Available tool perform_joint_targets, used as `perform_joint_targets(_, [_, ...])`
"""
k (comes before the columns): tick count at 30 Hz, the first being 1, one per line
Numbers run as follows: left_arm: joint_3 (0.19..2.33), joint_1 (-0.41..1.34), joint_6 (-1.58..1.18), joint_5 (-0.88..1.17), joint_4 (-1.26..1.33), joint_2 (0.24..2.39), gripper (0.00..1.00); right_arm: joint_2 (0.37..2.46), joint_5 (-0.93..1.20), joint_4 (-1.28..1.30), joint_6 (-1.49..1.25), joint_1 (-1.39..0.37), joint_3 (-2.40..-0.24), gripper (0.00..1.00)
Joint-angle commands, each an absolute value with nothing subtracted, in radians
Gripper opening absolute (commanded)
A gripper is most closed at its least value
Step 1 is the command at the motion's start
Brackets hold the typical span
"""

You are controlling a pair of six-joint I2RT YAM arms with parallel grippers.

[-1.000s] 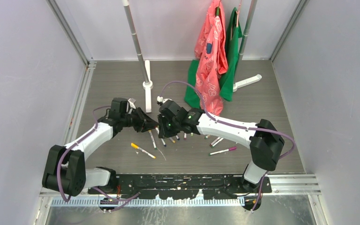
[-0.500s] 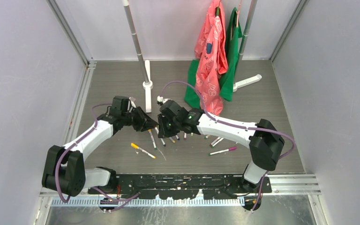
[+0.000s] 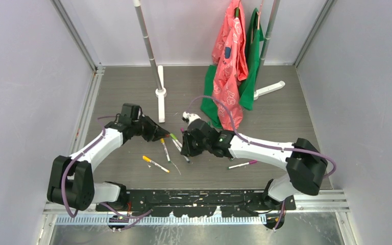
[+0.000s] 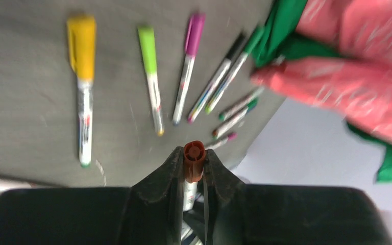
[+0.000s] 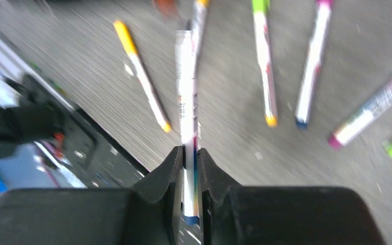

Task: Open the pen caps
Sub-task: Open the pen cap from the pen, then place the pen at the center of the board.

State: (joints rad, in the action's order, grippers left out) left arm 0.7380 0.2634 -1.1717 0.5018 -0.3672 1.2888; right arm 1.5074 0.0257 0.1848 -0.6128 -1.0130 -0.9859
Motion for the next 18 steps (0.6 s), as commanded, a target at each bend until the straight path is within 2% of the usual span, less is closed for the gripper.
perform_joint_targets(1, [0.783, 0.190, -1.280, 0.336, -0.175, 1.314, 0.00, 1.439, 0.035, 0.446, -0.587, -1.037, -0.896, 0.01])
perform_joint_targets(9, [0.786, 0.192, -1.337, 0.368, -0.077, 1.381, 0.00, 1.377, 0.009, 0.454, -0.586, -1.040, -0.849, 0.01])
perform_joint_targets(13, [0.882, 0.204, -1.165, 0.364, -0.285, 1.390, 0.00, 1.309, -0.095, 0.524, -0.590, -1.039, -0.880, 0.01])
perform_joint_targets(18, [0.952, 0.274, -0.957, 0.257, -0.548, 1.377, 0.00, 1.244, -0.258, 0.657, -0.642, -1.037, -0.919, 0.01])
